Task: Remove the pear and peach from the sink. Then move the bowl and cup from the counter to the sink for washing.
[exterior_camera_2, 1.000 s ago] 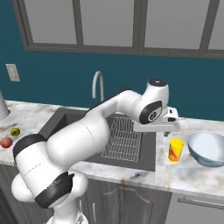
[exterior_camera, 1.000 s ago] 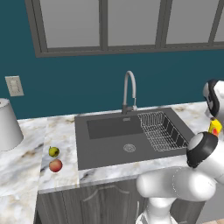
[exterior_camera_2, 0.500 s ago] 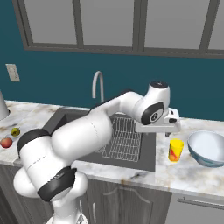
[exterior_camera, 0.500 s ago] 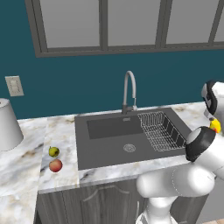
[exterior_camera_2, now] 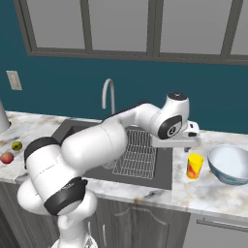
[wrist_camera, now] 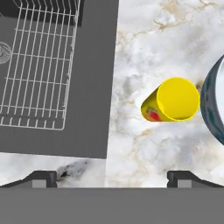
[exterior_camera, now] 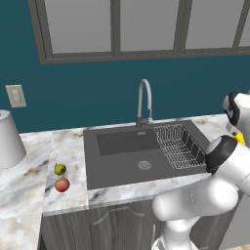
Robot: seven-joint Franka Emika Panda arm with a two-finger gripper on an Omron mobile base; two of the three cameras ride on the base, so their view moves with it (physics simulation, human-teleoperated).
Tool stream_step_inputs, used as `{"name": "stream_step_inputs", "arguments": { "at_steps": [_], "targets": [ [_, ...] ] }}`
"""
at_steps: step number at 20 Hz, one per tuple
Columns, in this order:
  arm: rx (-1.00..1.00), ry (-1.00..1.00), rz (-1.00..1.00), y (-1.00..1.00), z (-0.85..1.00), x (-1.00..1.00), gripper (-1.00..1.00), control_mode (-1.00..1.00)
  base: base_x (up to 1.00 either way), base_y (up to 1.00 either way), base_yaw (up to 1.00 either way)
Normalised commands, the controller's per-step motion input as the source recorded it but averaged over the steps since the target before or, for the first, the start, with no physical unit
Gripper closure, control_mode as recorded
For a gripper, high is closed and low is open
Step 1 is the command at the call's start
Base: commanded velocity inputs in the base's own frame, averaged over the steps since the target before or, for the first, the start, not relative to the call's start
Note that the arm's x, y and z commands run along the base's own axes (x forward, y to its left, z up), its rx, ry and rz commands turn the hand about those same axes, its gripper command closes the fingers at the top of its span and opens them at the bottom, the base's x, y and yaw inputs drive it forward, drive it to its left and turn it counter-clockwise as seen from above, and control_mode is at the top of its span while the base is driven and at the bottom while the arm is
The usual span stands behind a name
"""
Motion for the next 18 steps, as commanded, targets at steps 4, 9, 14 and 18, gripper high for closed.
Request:
{"name": "stream_step_inputs", "arguments": {
  "at_steps": [4, 9, 14, 18],
  "targets": [
    [0.0, 0.0, 0.0, -0.11, -0.15, 0.13, -1.0, -1.0, 0.0, 0.0, 0.0],
    [0.0, 0.0, 0.0, -0.08, -0.16, 0.1, -1.0, -1.0, 0.0, 0.0, 0.0],
    [0.0, 0.0, 0.0, -0.09, -0.13, 0.1, -1.0, -1.0, 0.0, 0.0, 0.0],
    [0.0, 0.0, 0.0, -0.08, -0.11, 0.09, -1.0, -1.0, 0.0, 0.0, 0.0]
  ]
}}
